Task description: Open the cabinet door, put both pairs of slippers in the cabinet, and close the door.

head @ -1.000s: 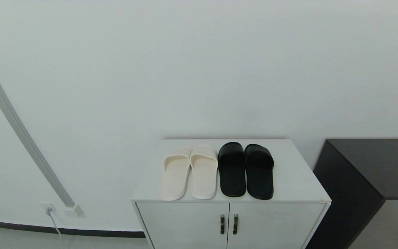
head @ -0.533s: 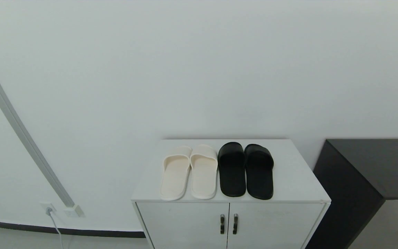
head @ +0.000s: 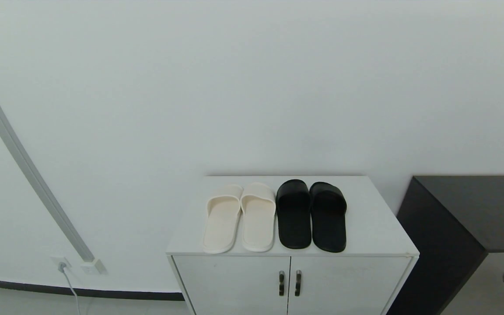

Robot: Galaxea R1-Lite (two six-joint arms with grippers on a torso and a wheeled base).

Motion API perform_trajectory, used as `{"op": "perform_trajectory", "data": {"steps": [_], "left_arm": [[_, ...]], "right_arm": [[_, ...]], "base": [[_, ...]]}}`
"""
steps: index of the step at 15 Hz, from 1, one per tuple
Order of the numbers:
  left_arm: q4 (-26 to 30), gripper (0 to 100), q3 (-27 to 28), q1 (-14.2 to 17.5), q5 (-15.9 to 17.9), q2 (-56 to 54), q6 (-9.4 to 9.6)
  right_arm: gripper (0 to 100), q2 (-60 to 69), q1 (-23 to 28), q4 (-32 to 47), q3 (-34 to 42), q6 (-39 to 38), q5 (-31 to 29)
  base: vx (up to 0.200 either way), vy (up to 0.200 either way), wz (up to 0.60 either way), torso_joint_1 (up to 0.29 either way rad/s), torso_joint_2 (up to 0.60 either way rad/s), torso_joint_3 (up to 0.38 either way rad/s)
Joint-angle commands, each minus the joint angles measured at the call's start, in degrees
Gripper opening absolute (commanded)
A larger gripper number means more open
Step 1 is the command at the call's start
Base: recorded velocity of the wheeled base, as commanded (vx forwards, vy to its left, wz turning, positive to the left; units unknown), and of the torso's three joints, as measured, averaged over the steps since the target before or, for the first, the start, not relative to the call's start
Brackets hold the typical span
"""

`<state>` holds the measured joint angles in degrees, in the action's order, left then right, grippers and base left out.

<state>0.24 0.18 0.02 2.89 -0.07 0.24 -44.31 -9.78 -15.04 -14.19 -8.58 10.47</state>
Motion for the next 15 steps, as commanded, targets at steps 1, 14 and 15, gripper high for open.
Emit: {"op": "perform_trajectory", "data": {"steps": [1, 14, 15], "left_arm": [[0.02, 0, -0.01, 0.06, 0.01, 0.07, 0.11], [0.11, 0, -0.01, 0.06, 1.15, 0.07, 2.22], [0.11, 0, -0.01, 0.06, 1.24, 0.07, 2.31]], "right_arm": [[100, -20.2, -15.18, -11.15, -3.3, -6.1, -9.77], [100, -63.35, -34.96, -22.13, -32.04, -13.83, -40.53], [100, -64.85, -34.96, -22.22, -32.92, -13.83, -41.15]], "base": [[0.0, 0.0, 0.0, 0.0, 0.0, 0.0], [0.0, 0.0, 0.0, 0.0, 0.0, 0.0], [0.0, 0.0, 0.0, 0.0, 0.0, 0.0]]}}
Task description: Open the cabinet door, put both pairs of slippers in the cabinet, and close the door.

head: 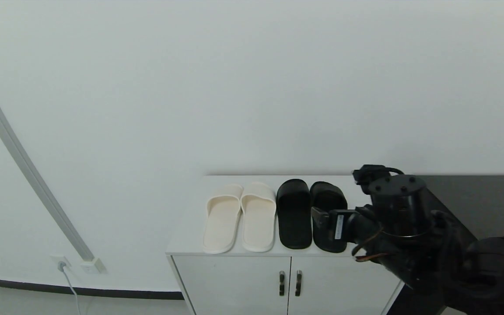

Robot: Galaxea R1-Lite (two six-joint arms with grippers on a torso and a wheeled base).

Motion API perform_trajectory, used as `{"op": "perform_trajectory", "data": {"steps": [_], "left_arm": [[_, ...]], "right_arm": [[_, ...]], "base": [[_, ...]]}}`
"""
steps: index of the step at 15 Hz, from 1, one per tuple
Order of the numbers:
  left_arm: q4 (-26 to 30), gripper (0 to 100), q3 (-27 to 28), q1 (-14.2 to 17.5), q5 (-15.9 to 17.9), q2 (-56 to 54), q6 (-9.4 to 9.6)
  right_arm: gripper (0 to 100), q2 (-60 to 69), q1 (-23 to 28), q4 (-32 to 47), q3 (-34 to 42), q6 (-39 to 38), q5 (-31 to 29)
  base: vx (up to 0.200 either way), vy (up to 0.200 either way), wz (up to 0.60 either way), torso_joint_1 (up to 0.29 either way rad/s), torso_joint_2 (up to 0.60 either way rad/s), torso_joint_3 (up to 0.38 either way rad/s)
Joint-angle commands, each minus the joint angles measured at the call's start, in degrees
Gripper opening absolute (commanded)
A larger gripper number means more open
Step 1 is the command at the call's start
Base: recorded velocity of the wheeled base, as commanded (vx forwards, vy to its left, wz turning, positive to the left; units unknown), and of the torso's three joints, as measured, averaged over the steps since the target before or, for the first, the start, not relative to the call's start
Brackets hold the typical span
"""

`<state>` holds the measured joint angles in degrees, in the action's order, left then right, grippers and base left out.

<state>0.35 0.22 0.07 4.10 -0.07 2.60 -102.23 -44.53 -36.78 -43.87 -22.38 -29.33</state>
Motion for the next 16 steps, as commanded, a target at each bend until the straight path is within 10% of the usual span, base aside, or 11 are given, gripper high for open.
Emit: {"op": "perform_trajectory", "data": {"steps": [1, 16], "left_arm": [[0.0, 0, -0.04, 0.01, 0.03, 0.07, 0.04], [0.09, 0, 0.04, 0.01, 0.03, 0.07, -1.37]], "right_arm": [[100, -10.36, -0.47, -0.49, -6.4, 0.06, -3.72], [100, -35.23, 7.0, -1.01, -33.91, 6.21, -9.78]], "base": [[0.0, 0.0, 0.0, 0.0, 0.0, 0.0], [0.0, 0.0, 0.0, 0.0, 0.0, 0.0]]}}
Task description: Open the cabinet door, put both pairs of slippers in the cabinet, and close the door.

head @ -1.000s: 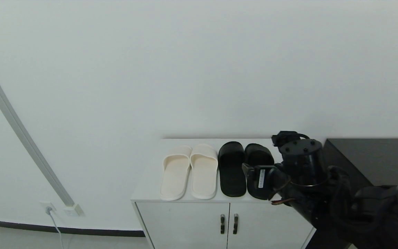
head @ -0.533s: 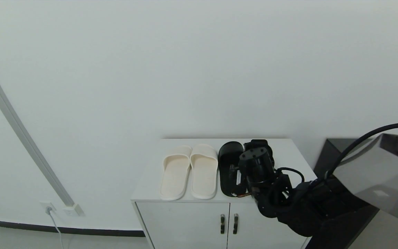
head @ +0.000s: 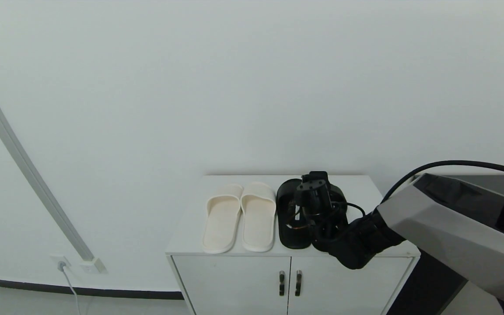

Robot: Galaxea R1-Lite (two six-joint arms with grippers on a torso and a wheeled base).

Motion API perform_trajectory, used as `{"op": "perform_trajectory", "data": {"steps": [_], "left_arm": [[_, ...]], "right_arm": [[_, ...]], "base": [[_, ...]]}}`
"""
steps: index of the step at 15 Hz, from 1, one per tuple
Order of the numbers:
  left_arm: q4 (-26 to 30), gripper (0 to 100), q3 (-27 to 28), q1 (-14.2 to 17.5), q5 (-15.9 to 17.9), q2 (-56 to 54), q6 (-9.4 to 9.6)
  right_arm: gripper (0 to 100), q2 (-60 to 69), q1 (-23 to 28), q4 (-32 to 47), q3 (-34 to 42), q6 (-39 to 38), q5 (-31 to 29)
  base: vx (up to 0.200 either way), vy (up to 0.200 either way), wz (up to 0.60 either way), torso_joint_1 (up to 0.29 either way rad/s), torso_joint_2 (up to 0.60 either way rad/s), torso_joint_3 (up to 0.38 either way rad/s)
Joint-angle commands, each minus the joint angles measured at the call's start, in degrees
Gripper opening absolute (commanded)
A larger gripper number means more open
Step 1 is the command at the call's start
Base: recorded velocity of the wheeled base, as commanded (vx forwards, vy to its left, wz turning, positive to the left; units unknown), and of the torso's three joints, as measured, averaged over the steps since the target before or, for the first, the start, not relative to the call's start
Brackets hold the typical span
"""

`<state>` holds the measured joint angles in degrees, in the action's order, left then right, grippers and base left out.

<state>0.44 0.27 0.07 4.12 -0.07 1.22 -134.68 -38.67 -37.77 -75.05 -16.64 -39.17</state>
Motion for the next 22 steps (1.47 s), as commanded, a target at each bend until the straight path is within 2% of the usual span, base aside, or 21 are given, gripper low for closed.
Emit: {"op": "perform_trajectory", "data": {"steps": [1, 2, 3, 10, 14, 16, 17, 20, 22], "left_arm": [[0.0, 0, 0.0, 0.01, 0.01, 0.07, 0.01], [0.0, 0, 0.0, 0.01, 0.01, 0.07, 0.01], [0.0, 0, 0.0, 0.01, 0.01, 0.07, 0.01], [-0.09, 0, 0.0, 0.01, 0.01, 0.07, 0.01], [-0.09, 0, 0.0, 0.01, -0.08, 0.07, -0.34], [-0.09, 0, -0.09, 0.01, -0.17, 0.07, -0.34], [-0.09, 0, 0.0, 0.01, -0.17, 0.07, -0.34], [-0.09, 0, 0.0, 0.01, -0.25, 0.07, -0.34], [-0.09, 0, 0.0, 0.01, -0.25, 0.07, -0.34]], "right_arm": [[100, -3.66, 1.32, 0.06, -4.32, 0.64, 0.06], [100, -4.01, 1.4, 0.06, -5.2, 0.73, 0.06], [0, -4.19, 1.4, 0.15, -5.55, 0.73, 0.14], [0, -3.39, 1.49, -0.11, -4.85, 0.73, -0.38], [0, 5.39, 1.32, -5.65, 5.26, 5.92, 0.32], [0, 15.59, 0.26, -16.29, 19.76, 12.69, 7.7], [0, 20.16, -0.18, -18.4, 25.65, 14.36, 11.83], [0, 34.84, -1.85, -18.13, 39.98, 14.44, 27.13], [0, 43.54, -1.85, -14.53, 46.22, 14.36, 35.39]], "base": [[0.0, 0.0, 0.0, 0.0, 0.0, 0.0], [0.0, 0.0, 0.0, 0.0, 0.0, 0.0], [0.0, 0.0, 0.0, 0.0, 0.0, 0.0], [0.0, 0.0, 0.0, 0.0, 0.0, 0.0], [0.0, 0.0, 0.0, 0.0, 0.0, 0.0], [0.0, 0.0, 0.0, 0.0, 0.0, 0.0], [0.0, 0.0, 0.0, 0.0, 0.0, 0.0], [0.0, 0.0, 0.0, 0.0, 0.0, 0.0], [0.0, 0.0, 0.0, 0.0, 0.0, 0.0]]}}
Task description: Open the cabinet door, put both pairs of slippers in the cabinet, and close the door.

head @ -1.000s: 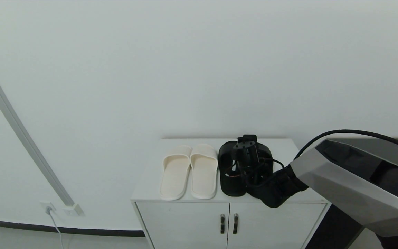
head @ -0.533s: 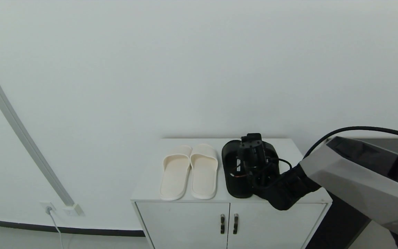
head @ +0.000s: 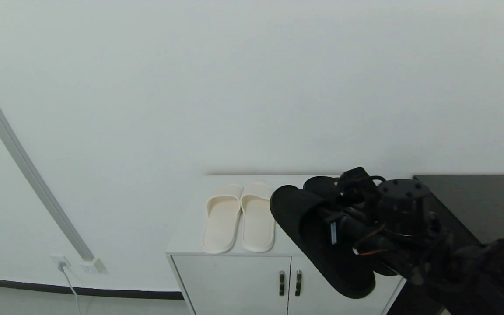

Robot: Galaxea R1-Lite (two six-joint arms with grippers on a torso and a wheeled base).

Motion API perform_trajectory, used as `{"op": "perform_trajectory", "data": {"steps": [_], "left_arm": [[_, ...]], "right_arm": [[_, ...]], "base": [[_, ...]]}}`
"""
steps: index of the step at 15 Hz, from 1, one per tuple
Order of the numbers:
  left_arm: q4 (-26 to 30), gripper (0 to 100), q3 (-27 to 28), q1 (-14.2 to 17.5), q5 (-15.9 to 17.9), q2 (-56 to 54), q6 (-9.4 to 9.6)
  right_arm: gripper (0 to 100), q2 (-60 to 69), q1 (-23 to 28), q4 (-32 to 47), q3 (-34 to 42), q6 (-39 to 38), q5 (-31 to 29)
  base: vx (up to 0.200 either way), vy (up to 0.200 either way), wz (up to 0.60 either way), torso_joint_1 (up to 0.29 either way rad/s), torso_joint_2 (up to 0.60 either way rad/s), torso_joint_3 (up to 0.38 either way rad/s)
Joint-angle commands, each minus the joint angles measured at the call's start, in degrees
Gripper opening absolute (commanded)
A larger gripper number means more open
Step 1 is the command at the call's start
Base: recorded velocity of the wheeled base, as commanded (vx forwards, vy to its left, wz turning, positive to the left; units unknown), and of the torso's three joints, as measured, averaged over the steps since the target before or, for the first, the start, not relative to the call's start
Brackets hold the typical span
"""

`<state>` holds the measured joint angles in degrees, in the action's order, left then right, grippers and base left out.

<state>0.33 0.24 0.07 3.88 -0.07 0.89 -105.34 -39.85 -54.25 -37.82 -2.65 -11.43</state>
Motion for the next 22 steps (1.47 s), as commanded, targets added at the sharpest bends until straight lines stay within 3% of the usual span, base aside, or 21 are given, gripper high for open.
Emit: {"op": "perform_trajectory", "data": {"steps": [1, 2, 5, 11, 18, 22], "left_arm": [[0.02, 0, 0.02, 0.01, 0.08, 0.07, -0.01], [0.02, 0, 0.02, 0.01, 0.08, 0.07, -0.01], [0.02, 0, -0.07, 0.01, 0.08, 0.07, -0.01], [0.02, 0, 0.02, 0.01, -0.01, 0.07, -0.01], [0.02, 0, 0.02, 0.01, -0.01, 0.07, -0.01], [0.02, 0, -0.07, 0.01, -0.01, 0.07, -0.01]], "right_arm": [[0, 17.8, -0.75, 5.03, 11.18, 0.27, 12.84], [0, 21.05, -1.02, 9.95, 12.33, 0.36, 17.41], [0, 25.09, -1.63, 16.63, 12.68, 0.36, 21.54], [0, 24.74, -1.72, 16.37, 14.35, 0.71, 23.3], [0, 24.92, -1.81, 16.37, 14.96, 0.98, 23.3], [0, 24.92, -1.81, 16.37, 15.32, 1.24, 23.3]], "base": [[0.0, 0.0, 0.0, 0.0, 0.0, 0.0], [0.0, 0.0, 0.0, 0.0, 0.0, 0.0], [0.0, 0.0, 0.0, 0.0, 0.0, 0.0], [0.0, 0.0, 0.0, 0.0, 0.0, 0.0], [-0.2, 0.0, 0.0, 0.002, 0.0, 0.006], [0.0, 0.0, 0.0, 0.0, 0.0, 0.0]]}}
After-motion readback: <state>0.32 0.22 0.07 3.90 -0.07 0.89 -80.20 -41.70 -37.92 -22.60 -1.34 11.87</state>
